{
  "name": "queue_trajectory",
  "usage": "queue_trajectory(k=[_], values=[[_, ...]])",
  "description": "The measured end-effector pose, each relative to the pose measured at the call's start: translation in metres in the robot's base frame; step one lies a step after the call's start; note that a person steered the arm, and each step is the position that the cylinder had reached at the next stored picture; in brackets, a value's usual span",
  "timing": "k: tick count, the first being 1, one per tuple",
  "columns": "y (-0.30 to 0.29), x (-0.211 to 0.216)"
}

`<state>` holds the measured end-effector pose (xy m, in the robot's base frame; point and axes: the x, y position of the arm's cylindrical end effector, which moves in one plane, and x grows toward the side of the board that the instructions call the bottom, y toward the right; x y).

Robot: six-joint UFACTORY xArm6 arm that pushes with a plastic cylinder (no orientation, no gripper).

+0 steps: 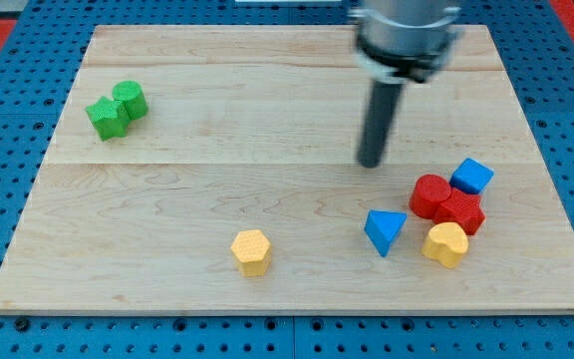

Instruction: Slide the red circle red star a bit right with green circle

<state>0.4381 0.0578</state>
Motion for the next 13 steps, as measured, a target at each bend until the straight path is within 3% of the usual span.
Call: queue_trajectory(k=[1, 2, 3, 4, 6, 7, 8, 9, 10, 12, 13], values=[[-0.099, -0.039], [-0.151, -0.112], [-0.246, -0.130], [-0.297, -0.139], [-0.223, -0.071], [-0.208, -0.082], [-0.142, -0.033], [-0.024, 0.023], [0.019, 0.037], [-0.015, -0.005], [0.046, -0.009]])
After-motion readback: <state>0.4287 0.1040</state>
